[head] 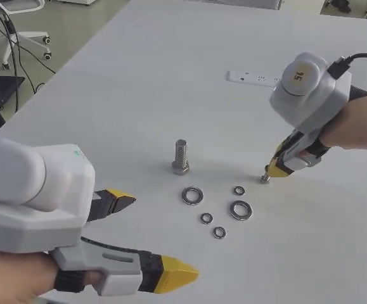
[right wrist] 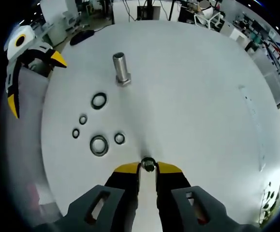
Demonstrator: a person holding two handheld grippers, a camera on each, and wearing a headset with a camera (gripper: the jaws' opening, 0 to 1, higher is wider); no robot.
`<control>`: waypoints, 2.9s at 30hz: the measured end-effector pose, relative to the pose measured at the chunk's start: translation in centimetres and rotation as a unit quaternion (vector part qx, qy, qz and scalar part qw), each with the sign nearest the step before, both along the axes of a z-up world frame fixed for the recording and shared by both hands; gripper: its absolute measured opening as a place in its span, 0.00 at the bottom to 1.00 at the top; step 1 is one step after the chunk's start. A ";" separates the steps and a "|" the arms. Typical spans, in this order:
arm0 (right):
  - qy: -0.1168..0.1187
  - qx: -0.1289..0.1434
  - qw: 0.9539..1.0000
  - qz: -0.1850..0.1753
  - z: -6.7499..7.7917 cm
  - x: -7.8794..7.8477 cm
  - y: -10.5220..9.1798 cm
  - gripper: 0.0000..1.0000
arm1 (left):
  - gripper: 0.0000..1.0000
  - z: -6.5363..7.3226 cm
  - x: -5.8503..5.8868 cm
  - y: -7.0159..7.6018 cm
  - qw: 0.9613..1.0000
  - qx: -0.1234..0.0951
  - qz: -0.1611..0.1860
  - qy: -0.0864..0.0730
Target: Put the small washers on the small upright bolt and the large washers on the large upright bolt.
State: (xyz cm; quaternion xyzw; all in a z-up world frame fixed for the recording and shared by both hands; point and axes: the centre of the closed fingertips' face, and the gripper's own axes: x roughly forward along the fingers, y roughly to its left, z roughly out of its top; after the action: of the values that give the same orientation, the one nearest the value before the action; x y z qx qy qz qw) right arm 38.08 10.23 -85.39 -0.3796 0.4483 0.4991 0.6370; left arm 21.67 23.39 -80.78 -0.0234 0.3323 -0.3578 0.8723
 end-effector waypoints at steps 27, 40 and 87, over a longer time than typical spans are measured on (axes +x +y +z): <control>0.016 -0.001 1.000 -0.004 -1.5 -0.9 -0.1 0.13 | 0.89 -0.2 -0.1 0.1 1.000 0.002 0.002 0.005; 0.021 0.003 1.000 -0.008 -1.4 -1.2 -0.3 0.15 | 0.89 -0.2 -0.1 0.0 1.000 0.002 0.003 0.006; -0.024 0.018 0.999 0.031 3.0 -1.1 1.6 0.30 | 0.89 0.2 0.3 -0.2 1.000 -0.002 -0.001 -0.004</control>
State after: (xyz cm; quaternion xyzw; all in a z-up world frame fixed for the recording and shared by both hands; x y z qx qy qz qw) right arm 36.99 11.83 -82.44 -0.3942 0.4118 0.5174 0.6382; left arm 21.92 23.21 -80.55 -0.0234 0.3280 -0.3592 0.8734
